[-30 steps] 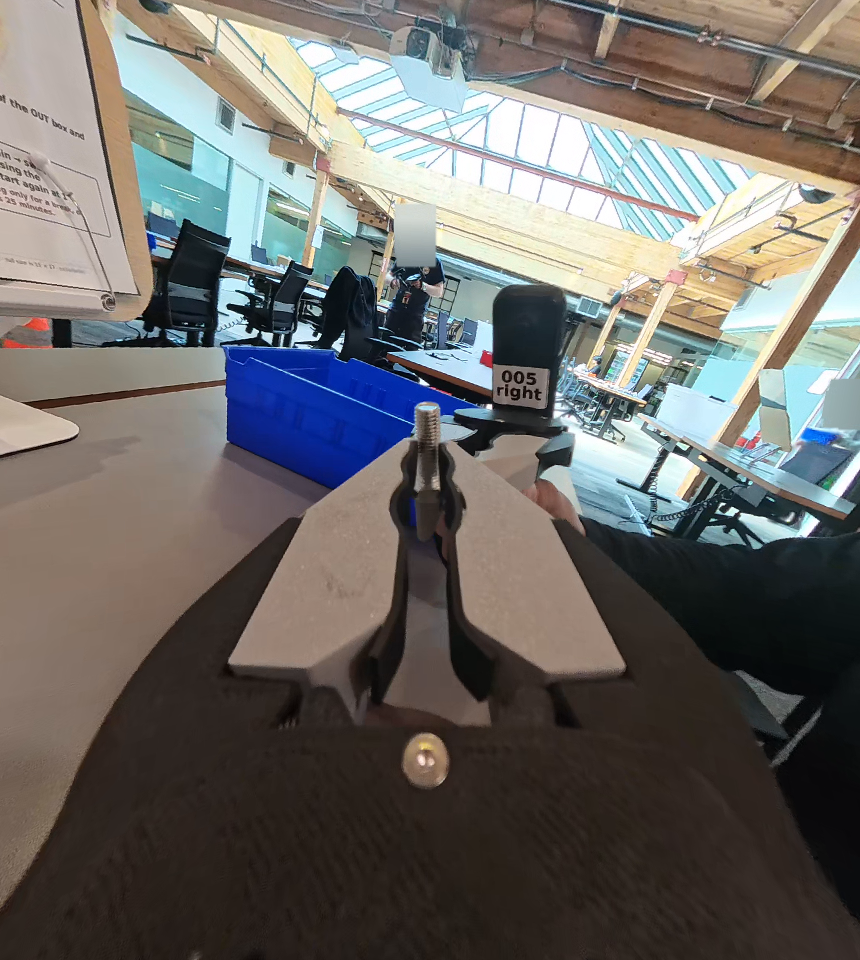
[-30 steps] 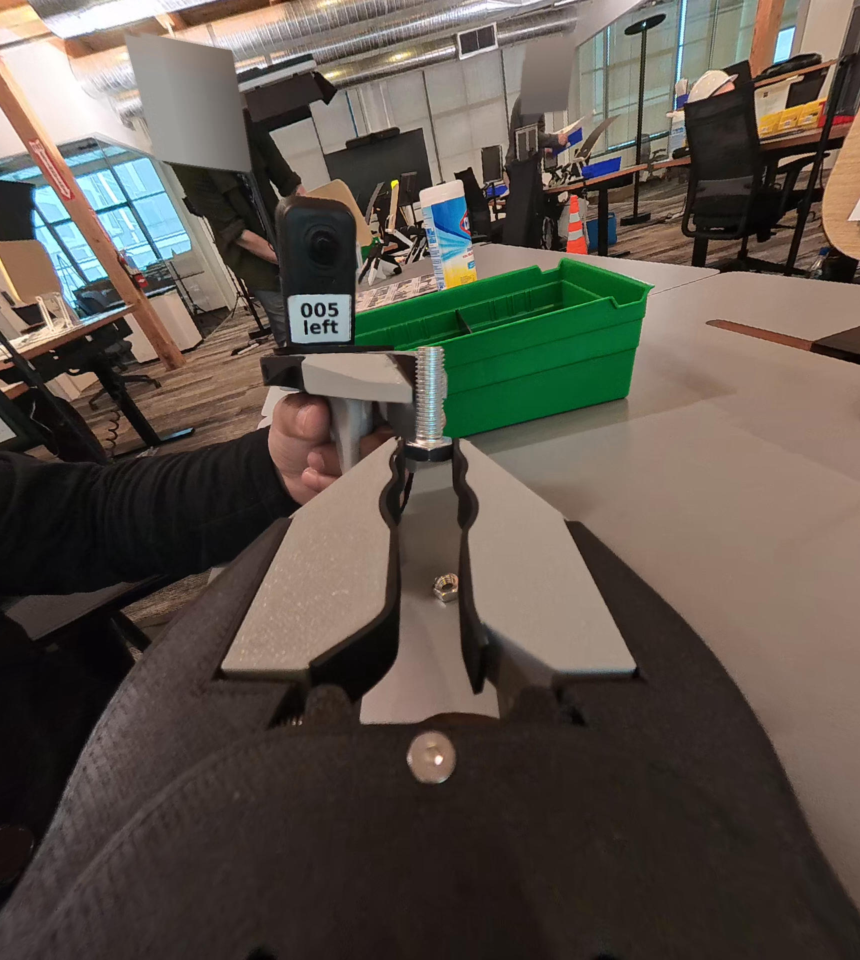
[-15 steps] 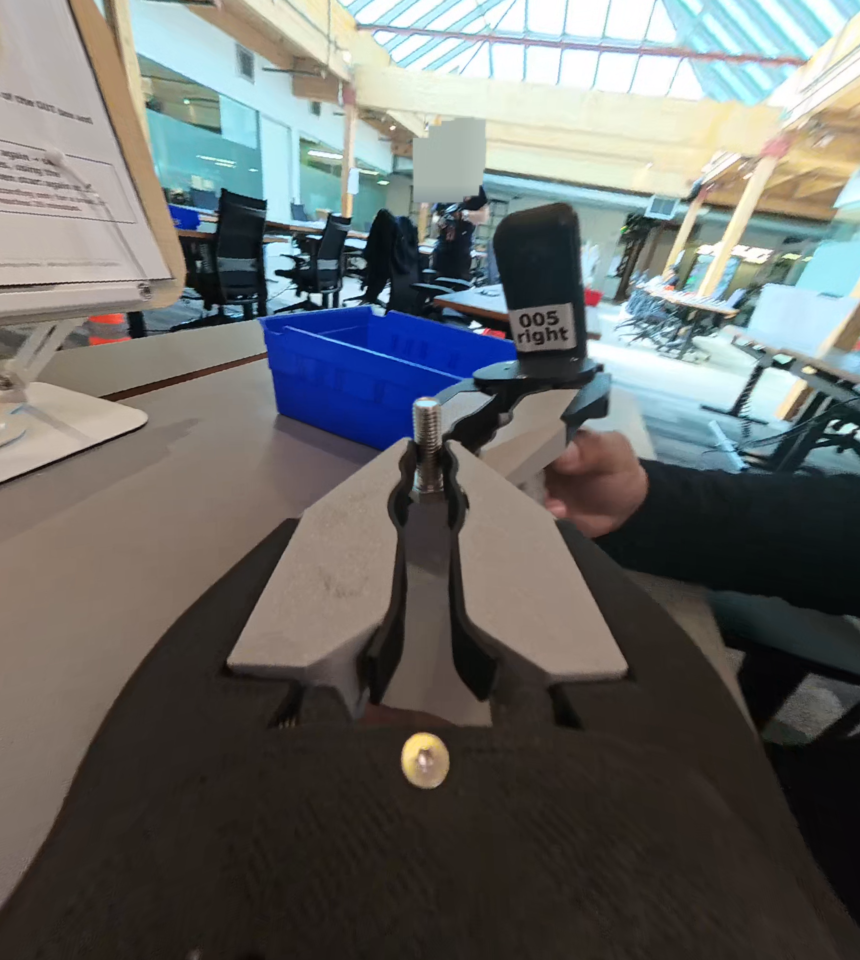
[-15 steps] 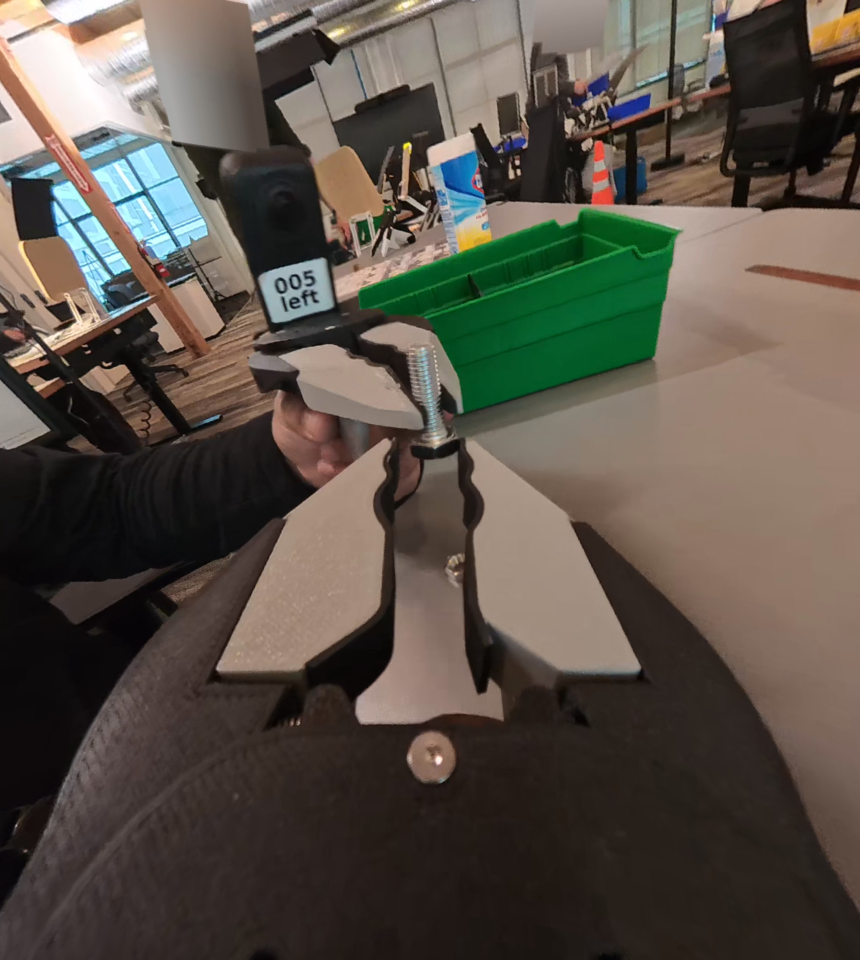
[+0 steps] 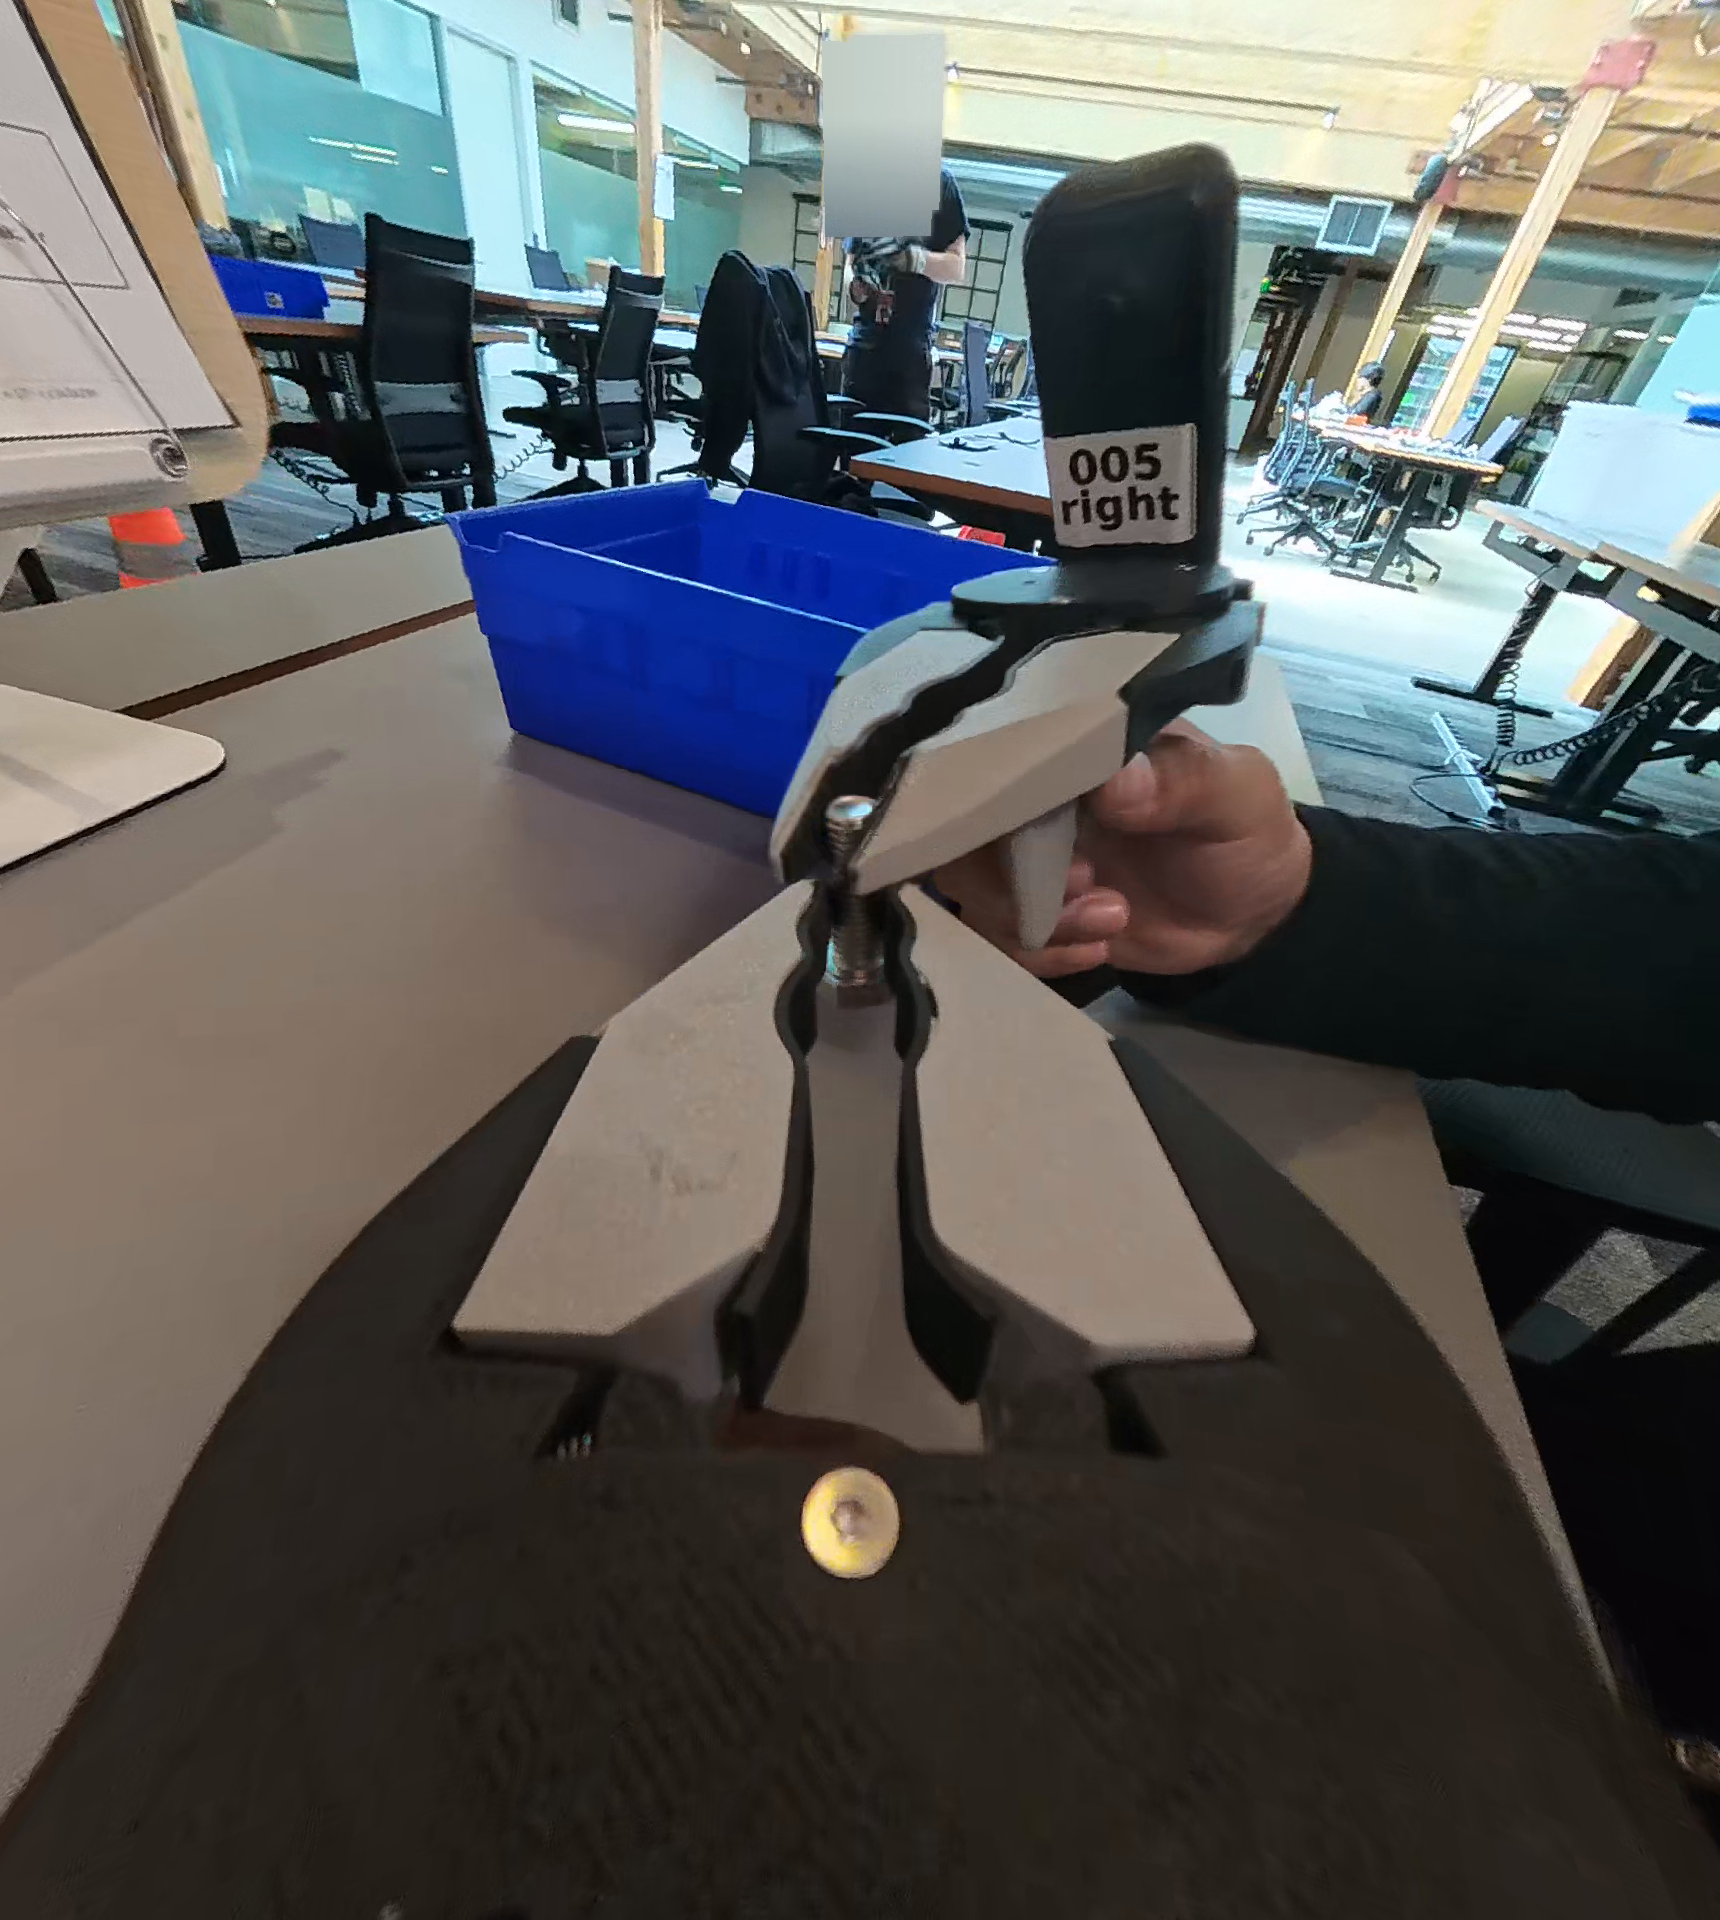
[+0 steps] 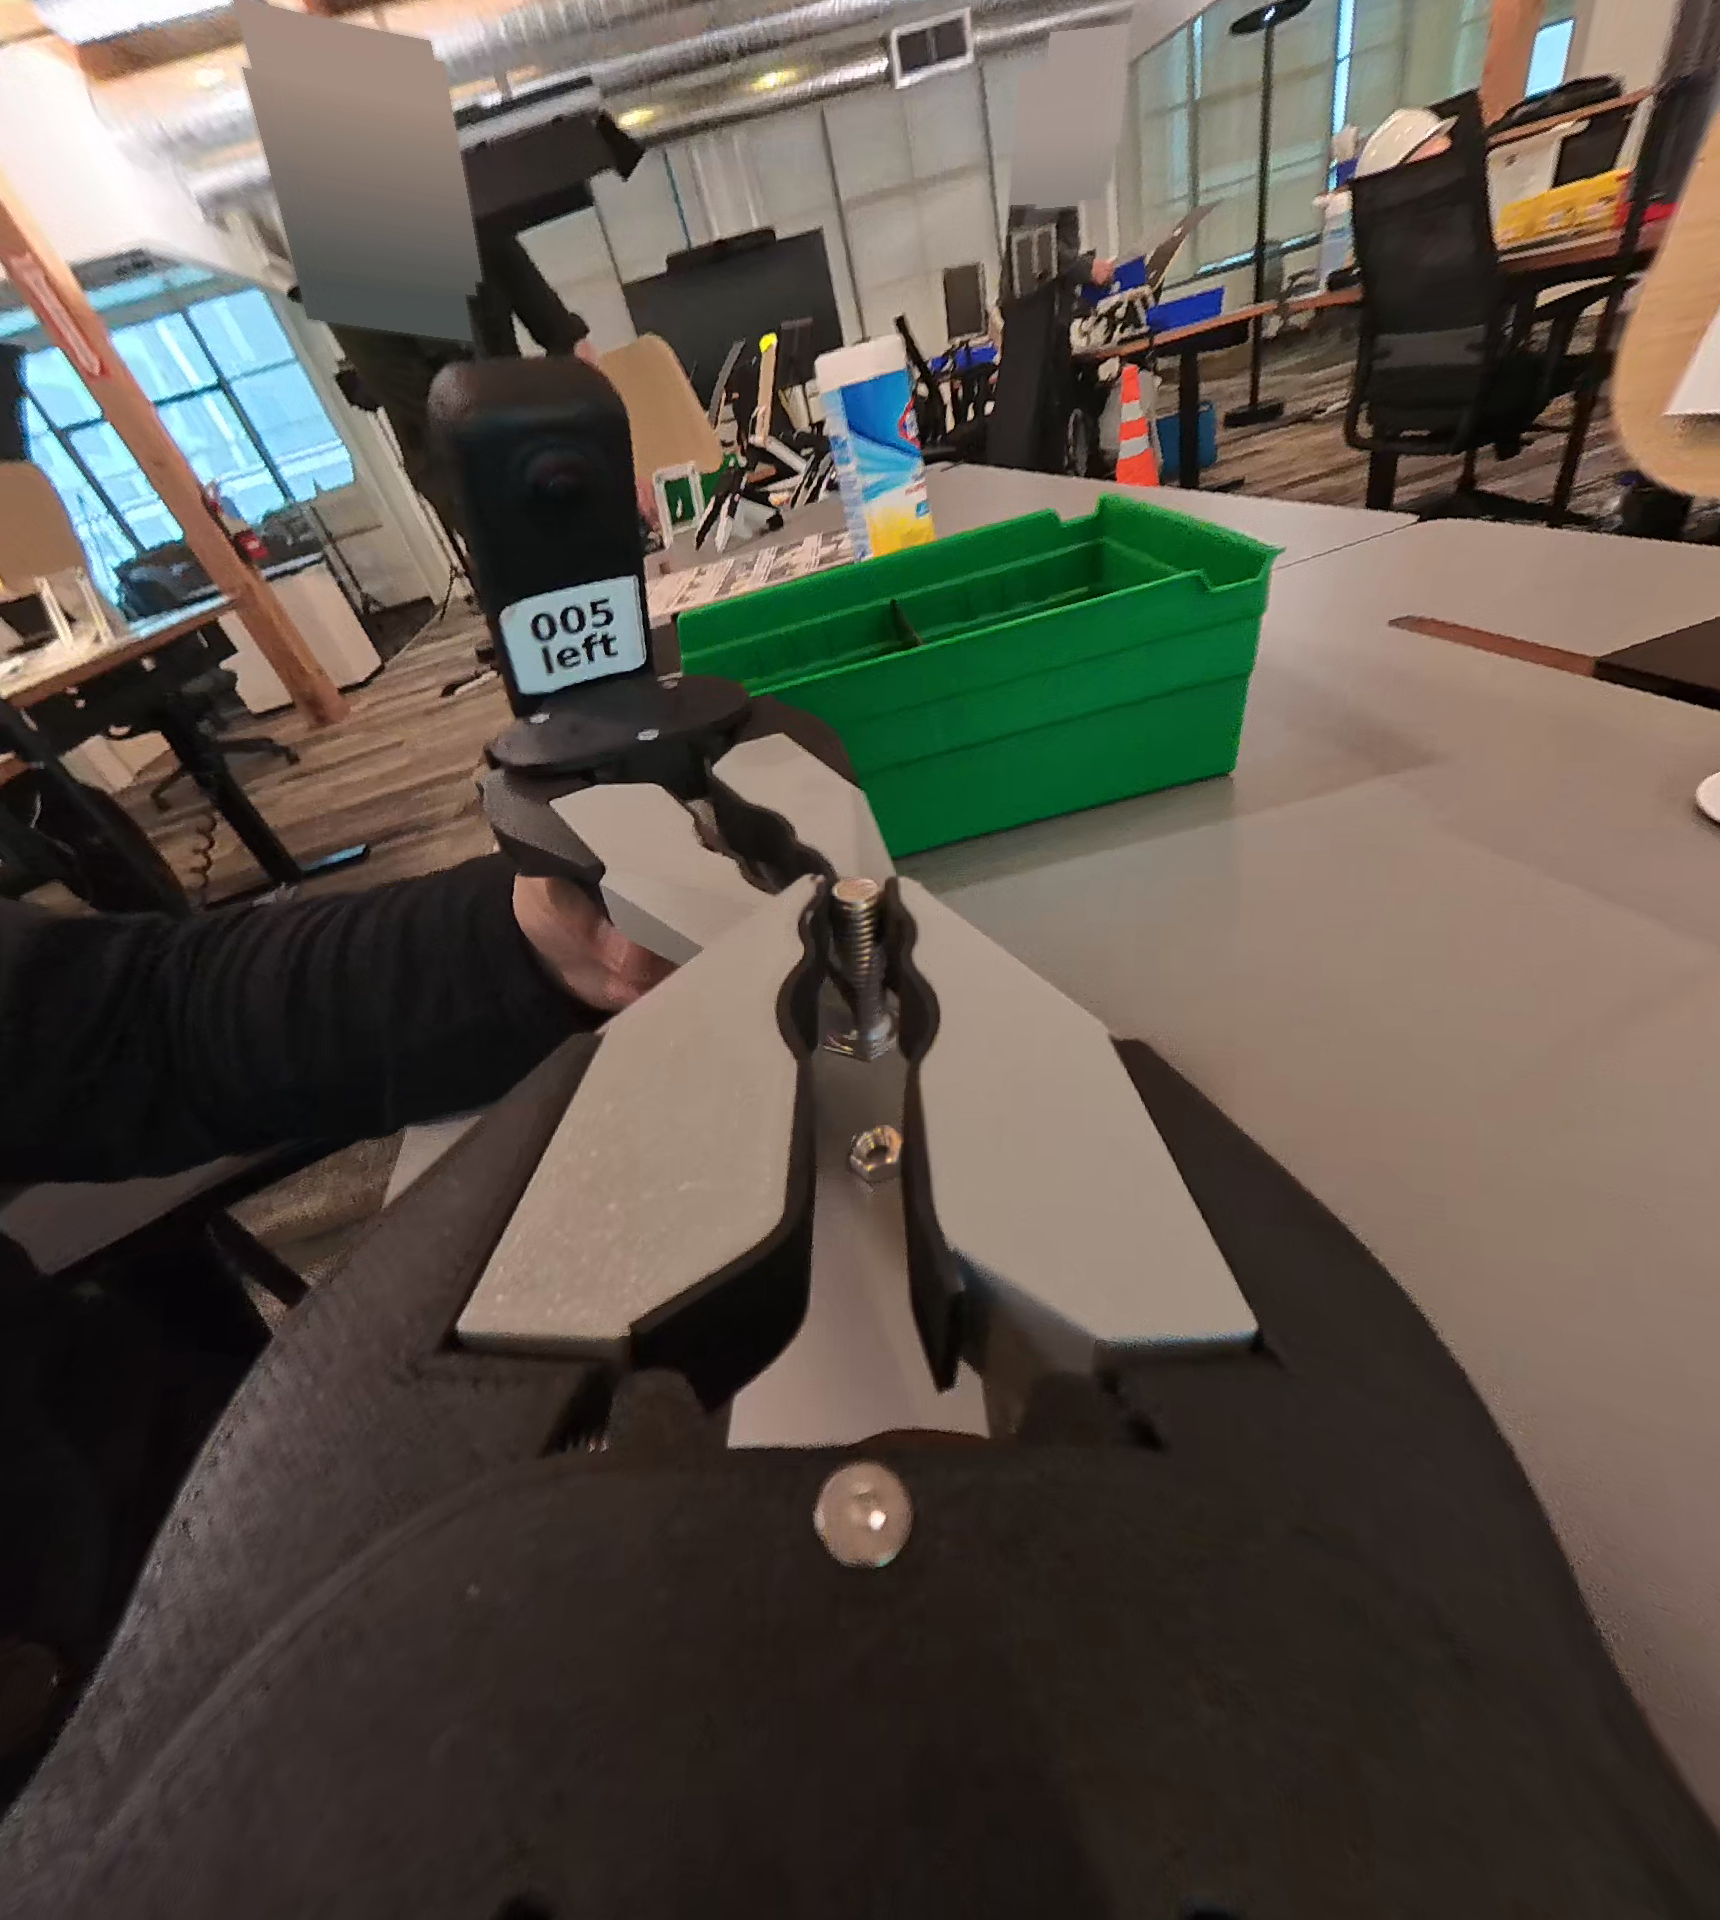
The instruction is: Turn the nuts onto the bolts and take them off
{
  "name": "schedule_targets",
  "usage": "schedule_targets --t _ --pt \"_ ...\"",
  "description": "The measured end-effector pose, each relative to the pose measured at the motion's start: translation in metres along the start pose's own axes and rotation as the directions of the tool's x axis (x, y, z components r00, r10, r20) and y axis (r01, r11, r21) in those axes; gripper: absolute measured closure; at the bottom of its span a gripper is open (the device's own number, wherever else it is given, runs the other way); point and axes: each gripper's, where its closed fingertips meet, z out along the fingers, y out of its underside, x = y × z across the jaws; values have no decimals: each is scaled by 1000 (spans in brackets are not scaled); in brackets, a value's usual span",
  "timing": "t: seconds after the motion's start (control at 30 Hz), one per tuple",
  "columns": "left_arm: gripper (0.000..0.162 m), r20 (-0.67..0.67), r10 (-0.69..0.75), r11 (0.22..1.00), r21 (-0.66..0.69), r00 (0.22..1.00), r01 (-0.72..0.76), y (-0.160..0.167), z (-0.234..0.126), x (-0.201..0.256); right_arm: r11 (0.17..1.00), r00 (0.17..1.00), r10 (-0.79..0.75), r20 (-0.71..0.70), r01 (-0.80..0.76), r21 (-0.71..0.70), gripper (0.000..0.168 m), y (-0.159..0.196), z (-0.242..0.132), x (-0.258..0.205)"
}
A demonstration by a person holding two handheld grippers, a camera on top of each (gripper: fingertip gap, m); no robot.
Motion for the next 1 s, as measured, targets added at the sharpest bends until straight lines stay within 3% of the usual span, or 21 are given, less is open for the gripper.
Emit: schedule_targets --t 0.27,0.57,0.9,1.0 --pt "154 -30 -61 998 28 998 62 -3 0 2 998 998 -56 -41 57 14 162 -5 -2 0" --pt "155 -18 -1 1000 0 1000 1 1 1 4 1000 1000 -10 3 10 28 161 -6 -1 -4" --pt "155 -32 -27 1000 3 999 27 0 -1 3 999 1000 -1 4 1 33 162 -7 0 -4" --pt "156 -18 -38 999 28 999 38 -5 -5 -3 997 1000 19 -17 -17 81 153 -14 -6 2"
